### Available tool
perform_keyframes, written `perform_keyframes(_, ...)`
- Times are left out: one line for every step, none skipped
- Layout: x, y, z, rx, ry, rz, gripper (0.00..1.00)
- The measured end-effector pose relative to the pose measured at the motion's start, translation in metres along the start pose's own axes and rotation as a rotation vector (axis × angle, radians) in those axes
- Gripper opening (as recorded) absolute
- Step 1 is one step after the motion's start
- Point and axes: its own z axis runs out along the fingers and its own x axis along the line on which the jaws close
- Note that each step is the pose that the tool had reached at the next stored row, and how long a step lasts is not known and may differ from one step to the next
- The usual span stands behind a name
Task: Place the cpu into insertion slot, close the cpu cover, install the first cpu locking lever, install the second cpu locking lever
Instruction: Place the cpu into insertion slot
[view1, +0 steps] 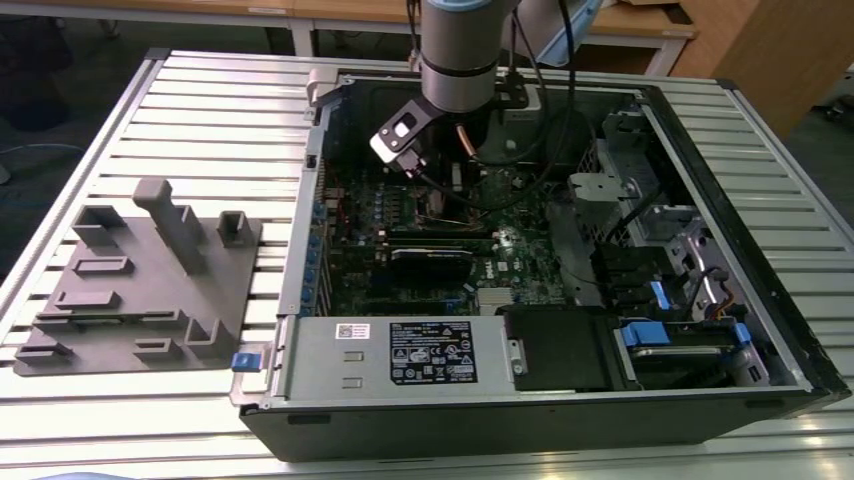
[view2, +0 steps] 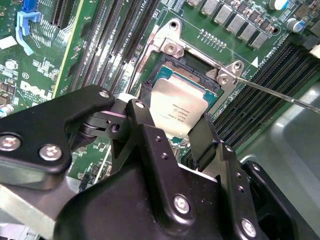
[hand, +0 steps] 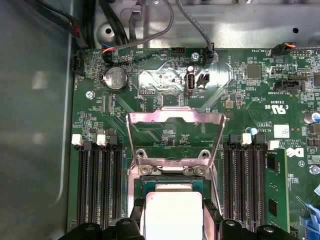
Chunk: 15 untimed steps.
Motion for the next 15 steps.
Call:
perform_keyframes(0.0001, -0.0003, 0.0001, 0.0001, -0.0001, 0.0, 0.54)
perform_keyframes(0.0003, -0.0005, 0.0002, 0.0001, -0.0001, 0.0, 0.54)
perform_keyframes(0.0005, -0.0007, 0.0004, 0.0, 0.0001, 0.0, 0.54)
perform_keyframes(0.0007, -0.0009, 0.0006, 0.0001, 0.0, 0.0, 0.54)
perform_keyframes(0.0008, -0.001, 0.0013, 0.0, 0.0001, 0.0, 0.54)
perform_keyframes(0.0008, -0.001, 0.0021, 0.0, 0.0001, 0.0, 0.54)
perform_keyframes(0.0008, -0.0011, 0.003, 0.0001, 0.0, 0.0, 0.54)
perform_keyframes(0.0008, -0.0012, 0.004, 0.0, 0.0, 0.0, 0.54)
perform_keyframes(0.0009, -0.0013, 0.0046, 0.0, 0.0, 0.0, 0.54)
perform_keyframes(0.0009, -0.0013, 0.0048, 0.0001, -0.0001, 0.0, 0.54)
perform_keyframes(0.0009, -0.0013, 0.0049, 0.0002, -0.0002, 0.0, 0.54)
perform_keyframes(0.0009, -0.0013, 0.005, 0.0002, -0.0003, 0.0, 0.54)
perform_keyframes(0.0009, -0.0013, 0.0051, 0.0002, -0.0002, 0.0, 0.54)
perform_keyframes(0.001, -0.0013, 0.0051, 0.0001, -0.0001, 0.0, 0.54)
perform_keyframes(0.001, -0.0013, 0.0054, 0.0, 0.0001, 0.0, 0.54)
